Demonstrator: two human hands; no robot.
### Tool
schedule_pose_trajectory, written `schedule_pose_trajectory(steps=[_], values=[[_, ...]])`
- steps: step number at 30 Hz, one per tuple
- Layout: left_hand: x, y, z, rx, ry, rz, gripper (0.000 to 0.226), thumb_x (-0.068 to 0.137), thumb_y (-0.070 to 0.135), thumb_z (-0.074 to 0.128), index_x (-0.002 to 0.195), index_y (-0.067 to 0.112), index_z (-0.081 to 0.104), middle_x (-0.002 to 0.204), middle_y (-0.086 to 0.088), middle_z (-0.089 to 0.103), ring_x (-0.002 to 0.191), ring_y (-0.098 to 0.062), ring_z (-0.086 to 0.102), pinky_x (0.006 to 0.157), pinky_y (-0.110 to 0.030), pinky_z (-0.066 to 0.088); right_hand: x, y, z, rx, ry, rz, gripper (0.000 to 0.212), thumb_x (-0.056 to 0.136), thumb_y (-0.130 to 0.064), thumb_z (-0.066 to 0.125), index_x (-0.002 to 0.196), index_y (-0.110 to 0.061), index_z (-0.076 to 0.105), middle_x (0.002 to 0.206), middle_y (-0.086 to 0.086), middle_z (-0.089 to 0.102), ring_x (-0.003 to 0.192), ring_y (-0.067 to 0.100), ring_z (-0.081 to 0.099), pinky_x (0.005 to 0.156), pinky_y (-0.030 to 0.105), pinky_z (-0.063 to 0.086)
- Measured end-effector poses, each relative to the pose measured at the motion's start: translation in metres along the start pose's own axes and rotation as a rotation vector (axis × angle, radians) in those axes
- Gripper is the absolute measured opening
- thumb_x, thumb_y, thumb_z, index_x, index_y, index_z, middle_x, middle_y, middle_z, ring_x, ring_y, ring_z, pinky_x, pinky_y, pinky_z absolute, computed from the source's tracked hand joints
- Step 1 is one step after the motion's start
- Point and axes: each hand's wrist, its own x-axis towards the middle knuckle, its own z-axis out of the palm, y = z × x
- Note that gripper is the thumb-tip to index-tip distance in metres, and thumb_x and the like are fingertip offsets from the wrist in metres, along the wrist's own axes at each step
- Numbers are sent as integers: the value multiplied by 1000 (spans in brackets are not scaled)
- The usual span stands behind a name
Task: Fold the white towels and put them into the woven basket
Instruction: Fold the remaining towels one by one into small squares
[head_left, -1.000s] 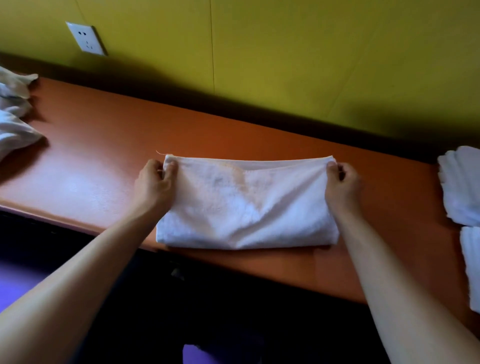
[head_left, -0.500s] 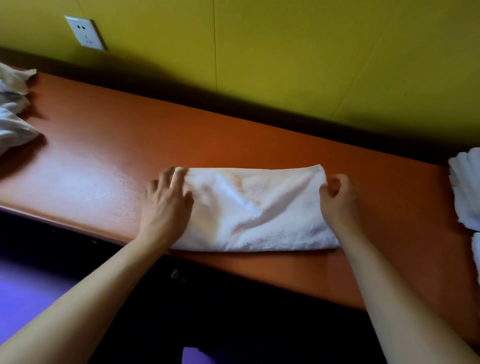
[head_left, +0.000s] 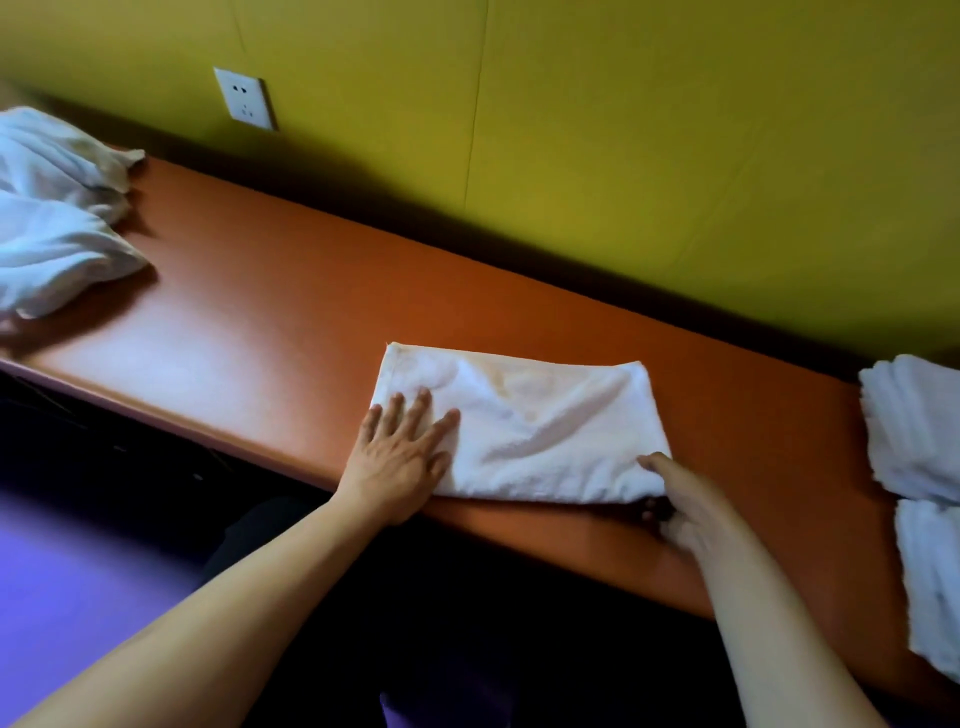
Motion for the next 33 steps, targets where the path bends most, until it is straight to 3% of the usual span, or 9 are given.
schedule_pose_trajectory(steps=[6, 9, 13, 15, 21, 25, 27, 30, 33], values=[[-7, -16, -8, -158, 168, -226, 54, 93, 44, 55, 144, 28, 46, 156, -13, 34, 135, -42, 40, 106, -48, 36, -39, -31, 25, -118, 117, -528, 19, 83, -16, 65, 94, -1, 69, 76, 7, 65, 68, 23, 57, 60, 30, 40], [-7, -32, -5, -362, 192, -316, 50, 88, 39, 63, 135, 27, 52, 137, -12, 42, 113, -40, 47, 100, -43, 39, -71, -49, 58, -215, 115, -725, 11, 85, -18, 64, 87, -9, 70, 75, 3, 68, 70, 19, 59, 57, 30, 41], [-5, -39, -4, -680, 243, -375, 41, 94, 33, 58, 134, 27, 57, 131, -12, 48, 118, -39, 47, 105, -40, 32, -119, -54, 121, -277, 26, -929, 8, 87, -18, 65, 86, -12, 70, 71, 2, 63, 63, 10, 51, 57, 23, 38], [-1, -47, -9, -842, 228, -444, 36, 98, 38, 47, 129, 25, 63, 129, -14, 55, 122, -36, 49, 108, -40, 34, -142, -39, 155, -351, -67, -959, 9, 91, -16, 64, 91, -12, 72, 71, 0, 63, 66, 12, 52, 59, 18, 40], [-7, -58, -23, -1101, 271, -440, 49, 86, 40, 30, 92, 13, 70, 100, -12, 71, 100, -33, 64, 89, -42, 51, -154, 23, 226, -931, -271, -770, 40, 94, -39, 51, 130, -23, 57, 124, 9, 64, 118, 33, 57, 96, 38, 45], [-6, -61, -16, -1007, 207, -425, 54, 79, 49, 37, 106, 15, 70, 100, -15, 70, 100, -36, 65, 89, -46, 53, -150, 20, 222, -973, -436, -734, 60, 93, -39, 50, 149, -23, 34, 133, 13, 53, 126, 34, 51, 107, 41, 41], [0, -63, -4, -976, 178, -447, 54, 82, 46, 42, 121, 21, 67, 112, -14, 65, 108, -35, 61, 97, -45, 50, -145, 14, 210, -872, -464, -743, 58, 95, -34, 52, 150, -24, 39, 129, 11, 58, 119, 28, 57, 105, 38, 44], [-4, -53, -14, -927, 281, -458, 40, 95, 35, 40, 115, 13, 67, 108, -18, 65, 105, -40, 59, 93, -44, 47, -131, 4, 184, -504, -348, -834, 31, 95, -17, 57, 124, -19, 67, 99, 0, 70, 89, 16, 65, 86, 30, 52], [-8, -44, -20, -783, 325, -448, 44, 101, 42, 37, 109, 8, 63, 108, -15, 64, 105, -36, 56, 90, -42, 41, -105, -1, 156, -488, 25, -921, 24, 88, -18, 66, 112, -18, 67, 94, 0, 62, 86, 19, 59, 78, 31, 47]])
